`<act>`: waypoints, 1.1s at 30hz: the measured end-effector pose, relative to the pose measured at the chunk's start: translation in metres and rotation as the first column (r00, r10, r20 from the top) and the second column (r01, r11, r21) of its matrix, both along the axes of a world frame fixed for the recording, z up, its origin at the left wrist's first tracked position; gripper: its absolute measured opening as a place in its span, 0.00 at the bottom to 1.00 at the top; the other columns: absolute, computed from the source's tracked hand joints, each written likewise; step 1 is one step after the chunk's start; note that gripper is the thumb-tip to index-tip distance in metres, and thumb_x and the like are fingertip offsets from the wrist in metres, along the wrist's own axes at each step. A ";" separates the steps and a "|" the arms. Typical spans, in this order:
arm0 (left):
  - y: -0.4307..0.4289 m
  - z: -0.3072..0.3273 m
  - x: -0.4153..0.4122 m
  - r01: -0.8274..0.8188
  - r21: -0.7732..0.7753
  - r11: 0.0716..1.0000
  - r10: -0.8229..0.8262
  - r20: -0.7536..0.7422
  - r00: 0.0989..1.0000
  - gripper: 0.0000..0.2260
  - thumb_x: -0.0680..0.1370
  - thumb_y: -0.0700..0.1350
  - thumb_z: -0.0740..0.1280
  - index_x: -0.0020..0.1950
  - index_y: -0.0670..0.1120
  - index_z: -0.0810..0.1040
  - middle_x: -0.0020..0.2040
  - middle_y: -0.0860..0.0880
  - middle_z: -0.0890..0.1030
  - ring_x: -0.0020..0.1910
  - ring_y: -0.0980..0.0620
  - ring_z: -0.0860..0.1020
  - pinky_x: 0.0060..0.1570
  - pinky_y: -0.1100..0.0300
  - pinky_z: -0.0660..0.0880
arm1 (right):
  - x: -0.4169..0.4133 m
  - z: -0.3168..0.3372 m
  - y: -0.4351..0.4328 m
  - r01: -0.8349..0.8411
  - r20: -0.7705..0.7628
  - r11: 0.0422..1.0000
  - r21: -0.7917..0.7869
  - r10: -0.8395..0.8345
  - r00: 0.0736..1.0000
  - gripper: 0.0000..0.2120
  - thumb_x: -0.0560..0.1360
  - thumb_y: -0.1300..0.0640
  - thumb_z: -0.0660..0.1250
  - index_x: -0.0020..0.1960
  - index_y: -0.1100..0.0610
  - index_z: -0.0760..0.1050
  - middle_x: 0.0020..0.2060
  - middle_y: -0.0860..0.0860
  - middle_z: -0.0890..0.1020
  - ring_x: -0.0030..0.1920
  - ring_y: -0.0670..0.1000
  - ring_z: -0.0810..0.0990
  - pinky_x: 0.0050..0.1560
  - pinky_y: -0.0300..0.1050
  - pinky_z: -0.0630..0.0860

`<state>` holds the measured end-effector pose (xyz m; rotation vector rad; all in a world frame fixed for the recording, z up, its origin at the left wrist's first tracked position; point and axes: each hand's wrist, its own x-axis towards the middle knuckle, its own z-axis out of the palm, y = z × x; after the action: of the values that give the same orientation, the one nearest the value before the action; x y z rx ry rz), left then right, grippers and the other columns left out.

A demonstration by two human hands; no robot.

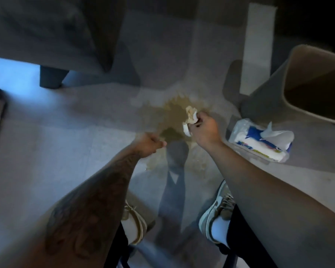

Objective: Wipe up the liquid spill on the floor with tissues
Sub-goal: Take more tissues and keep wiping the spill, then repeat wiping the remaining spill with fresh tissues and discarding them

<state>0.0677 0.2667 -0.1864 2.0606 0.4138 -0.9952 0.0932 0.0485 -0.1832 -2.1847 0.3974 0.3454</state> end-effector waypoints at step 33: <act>-0.319 0.185 0.096 0.045 -0.398 0.916 0.006 0.126 0.992 0.14 0.77 0.41 0.72 0.60 0.52 0.77 0.56 0.48 0.82 0.53 0.49 0.81 0.42 0.56 0.78 | 0.030 0.153 -0.236 0.527 0.124 0.824 0.206 -0.556 0.822 0.13 0.75 0.63 0.70 0.58 0.58 0.76 0.52 0.53 0.81 0.53 0.52 0.80 0.59 0.43 0.74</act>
<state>0.1640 -0.0519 -0.0010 1.7432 0.1095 -0.8727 0.1233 -0.1874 -0.0303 -1.8224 0.8363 -0.1360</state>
